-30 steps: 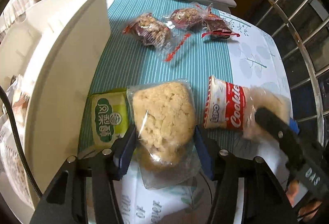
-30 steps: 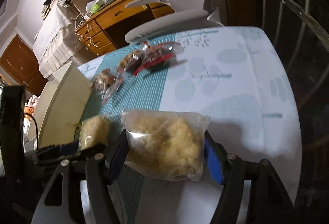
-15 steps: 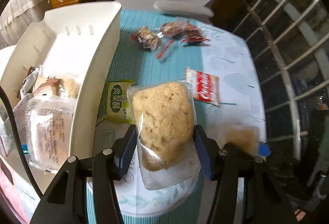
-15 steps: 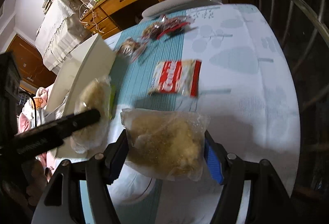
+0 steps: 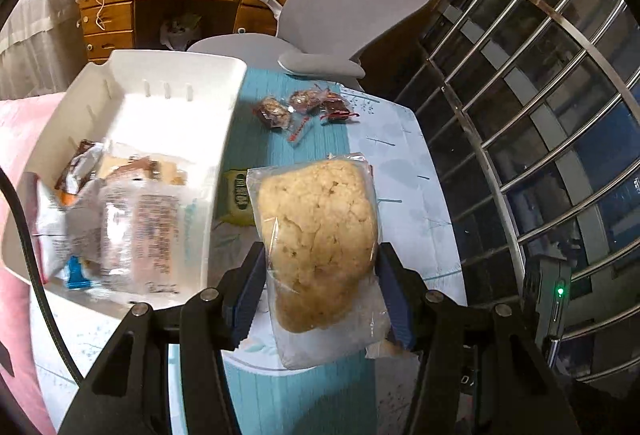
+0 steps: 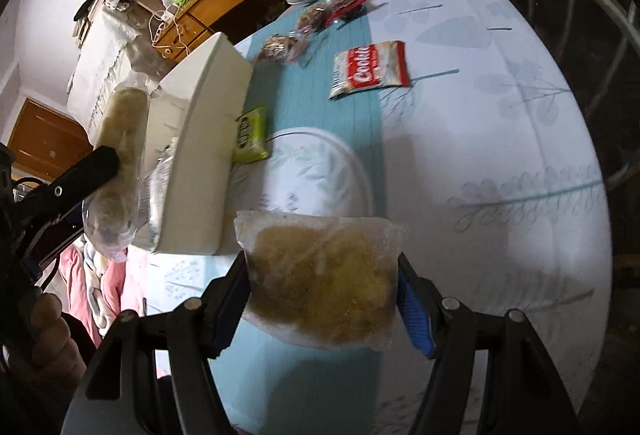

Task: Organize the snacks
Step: 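Lower both bags into the white tray and open both grippers, then move both grippers toward the remaining snacks on the cloth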

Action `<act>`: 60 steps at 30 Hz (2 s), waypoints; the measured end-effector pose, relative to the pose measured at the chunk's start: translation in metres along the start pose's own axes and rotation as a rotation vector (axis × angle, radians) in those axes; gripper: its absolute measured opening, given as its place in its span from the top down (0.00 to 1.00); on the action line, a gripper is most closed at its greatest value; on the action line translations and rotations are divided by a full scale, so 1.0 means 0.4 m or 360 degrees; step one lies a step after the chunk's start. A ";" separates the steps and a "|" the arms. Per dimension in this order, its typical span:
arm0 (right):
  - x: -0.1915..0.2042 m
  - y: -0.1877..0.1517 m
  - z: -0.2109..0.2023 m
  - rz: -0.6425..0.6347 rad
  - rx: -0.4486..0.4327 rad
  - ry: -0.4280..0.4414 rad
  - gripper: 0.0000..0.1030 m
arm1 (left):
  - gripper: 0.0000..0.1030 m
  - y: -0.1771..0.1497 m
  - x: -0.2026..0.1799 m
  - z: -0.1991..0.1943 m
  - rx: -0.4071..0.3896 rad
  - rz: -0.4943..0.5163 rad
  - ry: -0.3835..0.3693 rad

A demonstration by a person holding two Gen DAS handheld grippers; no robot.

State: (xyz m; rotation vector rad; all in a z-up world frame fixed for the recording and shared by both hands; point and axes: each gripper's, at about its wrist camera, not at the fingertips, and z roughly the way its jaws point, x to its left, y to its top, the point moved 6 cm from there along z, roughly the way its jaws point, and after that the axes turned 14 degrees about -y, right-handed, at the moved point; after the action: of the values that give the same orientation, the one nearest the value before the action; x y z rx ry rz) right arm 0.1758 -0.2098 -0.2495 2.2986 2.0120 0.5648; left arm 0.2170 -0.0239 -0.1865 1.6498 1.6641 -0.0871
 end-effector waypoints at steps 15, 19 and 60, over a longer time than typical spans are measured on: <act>0.247 -0.026 -0.037 0.0115 -0.0125 0.0061 0.34 | 0.48 0.025 0.147 -0.230 0.0008 0.0138 -0.0020; 0.299 -0.043 -0.045 0.0190 -0.0179 0.0060 0.34 | 0.48 0.042 0.191 -0.276 0.0021 0.0186 -0.0041; 0.491 -0.033 0.028 0.0569 -0.0256 0.0101 0.19 | 0.22 0.160 0.436 -0.334 0.0262 0.0373 0.0008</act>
State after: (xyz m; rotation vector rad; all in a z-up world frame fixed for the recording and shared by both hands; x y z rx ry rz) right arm 0.1850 -0.0160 -0.2152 2.5786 1.5153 0.7931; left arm 0.2359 0.2026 -0.1601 1.9587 1.4884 -0.1062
